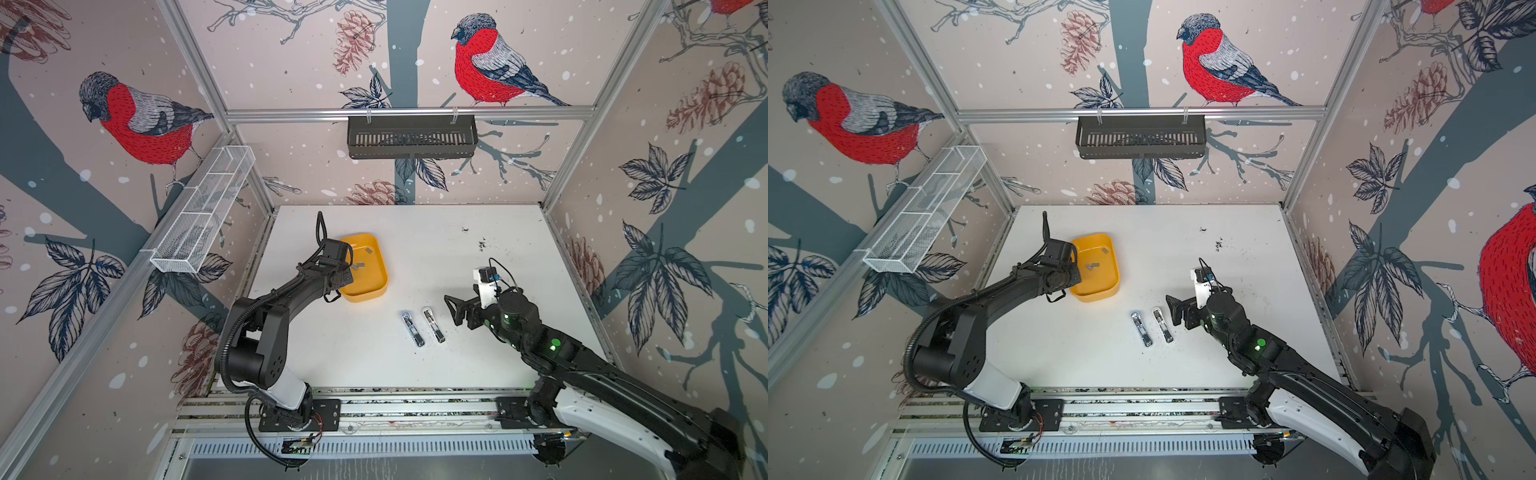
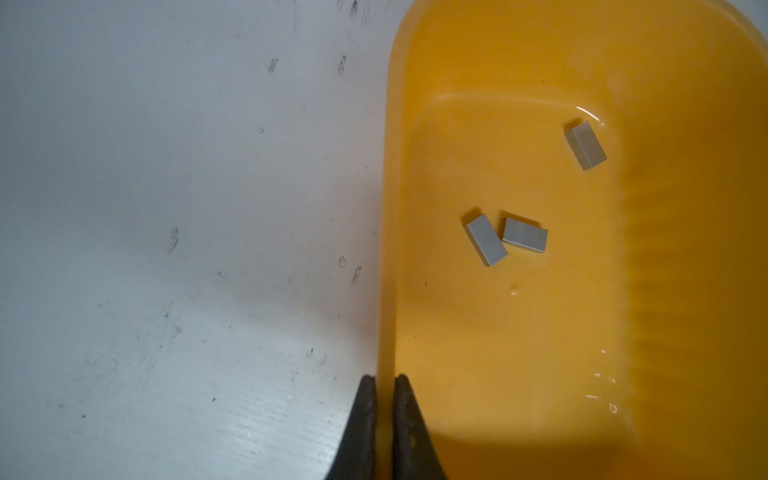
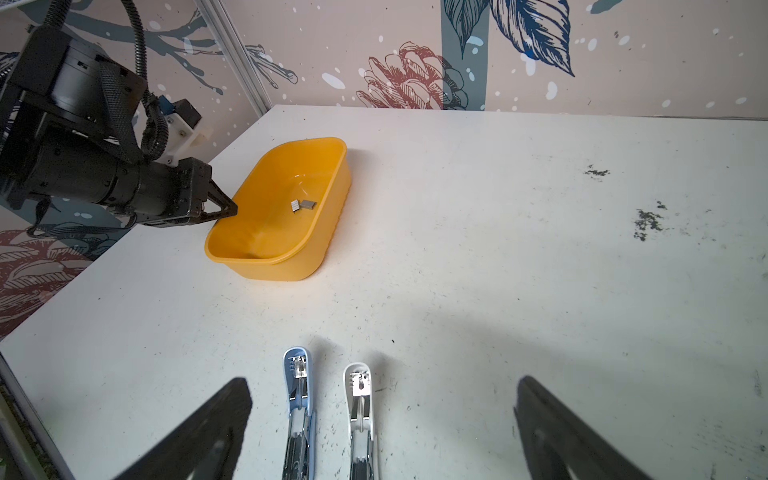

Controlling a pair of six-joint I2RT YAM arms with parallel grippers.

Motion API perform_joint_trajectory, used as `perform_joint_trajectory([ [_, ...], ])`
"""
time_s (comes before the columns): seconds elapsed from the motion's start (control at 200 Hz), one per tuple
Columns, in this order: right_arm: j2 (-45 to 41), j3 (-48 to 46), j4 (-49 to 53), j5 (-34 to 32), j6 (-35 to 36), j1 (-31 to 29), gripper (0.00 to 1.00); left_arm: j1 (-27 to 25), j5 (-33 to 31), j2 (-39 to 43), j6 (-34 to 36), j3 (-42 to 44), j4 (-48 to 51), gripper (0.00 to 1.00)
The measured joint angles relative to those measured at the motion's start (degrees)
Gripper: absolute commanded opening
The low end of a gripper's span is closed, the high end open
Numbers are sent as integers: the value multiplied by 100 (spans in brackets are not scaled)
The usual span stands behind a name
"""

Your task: Load the staples into the stapler

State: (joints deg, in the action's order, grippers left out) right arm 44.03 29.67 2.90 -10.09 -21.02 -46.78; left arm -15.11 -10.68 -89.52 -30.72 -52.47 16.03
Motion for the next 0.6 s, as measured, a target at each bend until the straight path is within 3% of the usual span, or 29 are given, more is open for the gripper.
perform_joint_trajectory([
  [0.6, 127, 4, 0, 24, -2, 22, 100, -151, 37, 1506, -380, 1307, 160, 6],
])
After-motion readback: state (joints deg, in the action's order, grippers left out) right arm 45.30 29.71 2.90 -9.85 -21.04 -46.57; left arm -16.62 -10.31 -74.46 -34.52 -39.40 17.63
